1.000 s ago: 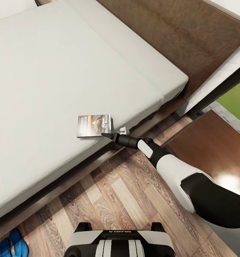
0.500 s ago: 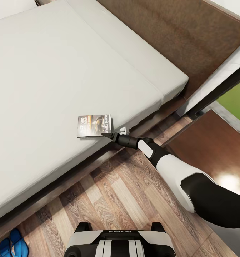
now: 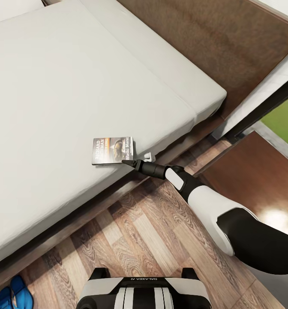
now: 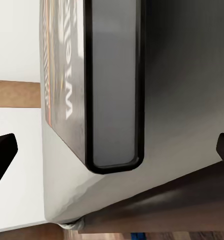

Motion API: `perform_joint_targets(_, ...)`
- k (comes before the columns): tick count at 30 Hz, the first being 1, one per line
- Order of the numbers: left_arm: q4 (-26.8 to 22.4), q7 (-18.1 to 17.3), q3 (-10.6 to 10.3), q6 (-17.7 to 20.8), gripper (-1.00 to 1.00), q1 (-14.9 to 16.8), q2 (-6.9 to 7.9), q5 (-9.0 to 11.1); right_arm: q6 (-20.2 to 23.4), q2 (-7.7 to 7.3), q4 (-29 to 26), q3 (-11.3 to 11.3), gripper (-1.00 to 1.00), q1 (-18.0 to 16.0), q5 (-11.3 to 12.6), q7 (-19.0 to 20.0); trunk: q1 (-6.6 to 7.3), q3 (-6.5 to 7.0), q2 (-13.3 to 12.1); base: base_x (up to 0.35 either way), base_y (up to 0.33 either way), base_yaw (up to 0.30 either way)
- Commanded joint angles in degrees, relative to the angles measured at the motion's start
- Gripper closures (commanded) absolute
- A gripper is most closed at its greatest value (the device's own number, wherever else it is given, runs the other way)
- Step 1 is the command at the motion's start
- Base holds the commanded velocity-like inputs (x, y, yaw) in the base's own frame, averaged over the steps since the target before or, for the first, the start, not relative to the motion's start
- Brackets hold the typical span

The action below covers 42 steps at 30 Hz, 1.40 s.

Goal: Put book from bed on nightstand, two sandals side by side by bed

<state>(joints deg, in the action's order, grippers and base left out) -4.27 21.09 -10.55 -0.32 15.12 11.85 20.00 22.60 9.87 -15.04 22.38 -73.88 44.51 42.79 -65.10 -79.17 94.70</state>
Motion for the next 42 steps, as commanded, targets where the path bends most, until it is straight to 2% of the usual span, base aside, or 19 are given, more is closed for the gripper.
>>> perform_joint_targets(1,-0.04,0.18,-0.48,-0.03,-1.0,0.0,0.01,0.57,0.39,-0.02,0.01,0.21,-1.0,-0.03,0.52,0.01,0.0,-0.02,0.01,0.0,0.0,0.0)
perform_joint_targets(42,-0.04,0.18,-0.44,-0.04,-1.0,0.0,0.01,0.57,0.34,0.06,-0.07,0.21,-1.0,-0.03,0.53,0.01,0.0,-0.02,0.01,0.0,0.0,0.0)
